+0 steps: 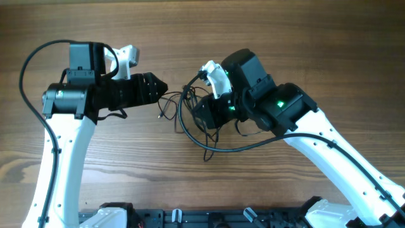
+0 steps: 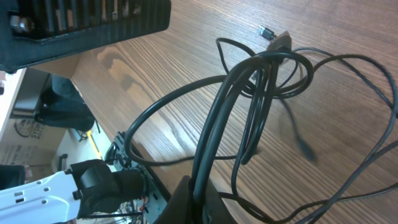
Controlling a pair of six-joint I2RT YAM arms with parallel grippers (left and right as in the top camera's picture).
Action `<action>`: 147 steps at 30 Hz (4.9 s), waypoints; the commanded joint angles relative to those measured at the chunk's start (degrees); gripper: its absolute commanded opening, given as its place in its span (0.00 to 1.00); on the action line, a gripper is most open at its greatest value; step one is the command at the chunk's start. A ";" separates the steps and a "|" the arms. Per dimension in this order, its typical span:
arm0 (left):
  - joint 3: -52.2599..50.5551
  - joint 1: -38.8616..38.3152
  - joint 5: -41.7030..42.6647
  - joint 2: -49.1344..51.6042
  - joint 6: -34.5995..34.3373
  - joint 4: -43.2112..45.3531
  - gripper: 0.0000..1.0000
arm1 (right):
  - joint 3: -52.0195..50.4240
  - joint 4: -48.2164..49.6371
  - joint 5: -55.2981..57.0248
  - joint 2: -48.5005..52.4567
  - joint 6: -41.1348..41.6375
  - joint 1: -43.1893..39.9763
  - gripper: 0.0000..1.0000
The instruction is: Untangle cables
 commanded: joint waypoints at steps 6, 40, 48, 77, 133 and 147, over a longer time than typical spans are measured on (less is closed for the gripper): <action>0.61 -2.99 14.36 8.79 10.86 0.76 0.66 | 0.15 0.22 0.26 -0.55 0.26 -0.15 0.04; -3.61 -10.12 -8.37 12.50 -3.52 11.06 0.04 | 0.15 -6.91 17.49 -10.71 12.48 -0.55 0.04; -3.67 -10.14 -8.35 11.06 -3.45 8.74 0.04 | 3.34 3.28 -15.69 -11.89 -10.27 -0.55 0.04; -4.52 -20.28 9.20 11.74 34.73 -5.51 0.76 | 11.63 -12.81 21.49 -10.82 12.09 -17.27 0.04; -0.26 21.70 -24.90 -4.52 -11.13 10.38 0.04 | 11.56 -18.99 -3.50 10.08 -4.31 -83.73 0.04; -0.28 0.52 0.92 -3.48 2.82 7.56 0.04 | 11.56 -22.23 -26.36 0.72 -25.27 -64.54 0.04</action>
